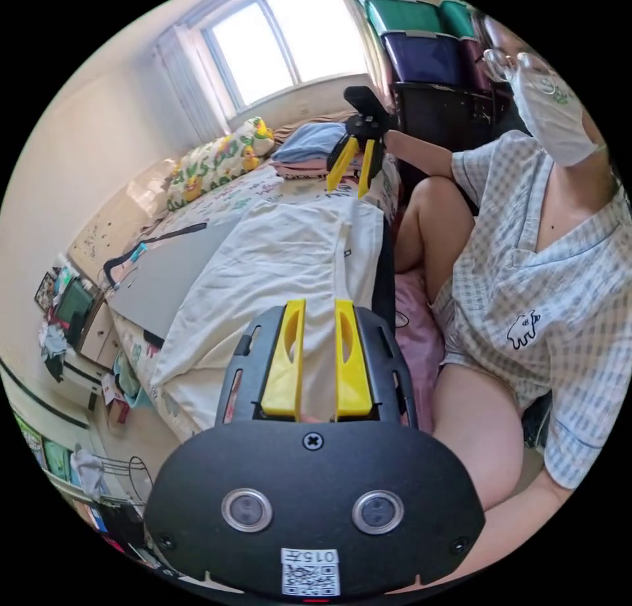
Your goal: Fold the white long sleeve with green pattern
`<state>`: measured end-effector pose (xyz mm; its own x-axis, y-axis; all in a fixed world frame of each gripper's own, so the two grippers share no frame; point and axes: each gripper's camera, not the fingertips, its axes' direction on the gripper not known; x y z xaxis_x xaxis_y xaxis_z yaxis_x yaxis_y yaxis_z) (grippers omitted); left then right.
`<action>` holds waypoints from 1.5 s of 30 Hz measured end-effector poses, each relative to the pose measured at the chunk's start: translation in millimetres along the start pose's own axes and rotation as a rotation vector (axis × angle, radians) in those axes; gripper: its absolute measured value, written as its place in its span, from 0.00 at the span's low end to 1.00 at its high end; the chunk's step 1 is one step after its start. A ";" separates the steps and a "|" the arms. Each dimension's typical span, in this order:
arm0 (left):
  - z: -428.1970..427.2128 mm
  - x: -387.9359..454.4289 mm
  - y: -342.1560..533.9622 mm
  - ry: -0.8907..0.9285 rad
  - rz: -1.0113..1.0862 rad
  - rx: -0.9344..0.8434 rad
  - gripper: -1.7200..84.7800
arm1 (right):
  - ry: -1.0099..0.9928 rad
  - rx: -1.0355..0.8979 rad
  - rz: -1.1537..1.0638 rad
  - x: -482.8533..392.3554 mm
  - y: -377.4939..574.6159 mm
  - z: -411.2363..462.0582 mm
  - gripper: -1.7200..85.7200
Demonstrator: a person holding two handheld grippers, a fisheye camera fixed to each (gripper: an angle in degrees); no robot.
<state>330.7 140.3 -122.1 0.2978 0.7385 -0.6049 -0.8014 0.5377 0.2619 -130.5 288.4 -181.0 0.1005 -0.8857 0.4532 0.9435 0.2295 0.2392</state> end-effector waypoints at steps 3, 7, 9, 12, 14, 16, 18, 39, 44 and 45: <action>23.7 6.4 5.3 -0.017 -0.017 -0.051 0.11 | 0.081 -0.029 0.021 -6.1 12.1 21.7 0.15; 28.6 10.4 11.4 -0.059 -0.046 -0.030 0.09 | 0.049 -0.020 0.031 -3.4 19.5 25.9 0.13; 25.6 11.4 8.1 -0.053 -0.026 -0.029 0.06 | 0.043 -0.019 0.020 -4.5 20.3 20.5 0.12; 12.9 15.2 11.4 -0.069 -0.024 0.004 0.03 | 0.029 0.006 0.051 -4.0 19.1 2.7 0.05; -1.2 15.7 16.3 -0.078 -0.032 0.039 0.02 | -0.004 0.059 0.074 0.2 19.6 -19.7 0.02; -17.8 15.2 22.0 -0.072 -0.041 0.082 0.02 | -0.039 0.085 0.063 1.3 19.7 -34.0 0.01; -38.6 17.6 29.3 -0.070 -0.030 0.131 0.02 | -0.070 0.101 0.016 -2.0 17.6 -44.7 0.01; -130.3 -138.3 136.8 -0.260 -0.657 0.389 0.05 | -0.058 0.399 0.573 216.8 -21.9 -144.3 0.10; -86.8 -254.2 159.7 -0.225 -0.958 0.163 0.15 | 0.107 0.263 0.888 331.7 -62.6 -137.0 0.18; -70.1 -267.7 159.7 -0.248 -0.998 0.102 0.17 | 0.096 0.254 0.909 340.5 -65.7 -133.4 0.18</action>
<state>86.6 0.0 28.9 0.9107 -0.0061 -0.4131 -0.0862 0.9751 -0.2045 -116.2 -82.1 -156.9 0.7989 -0.3515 0.4880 0.3953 0.9184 0.0144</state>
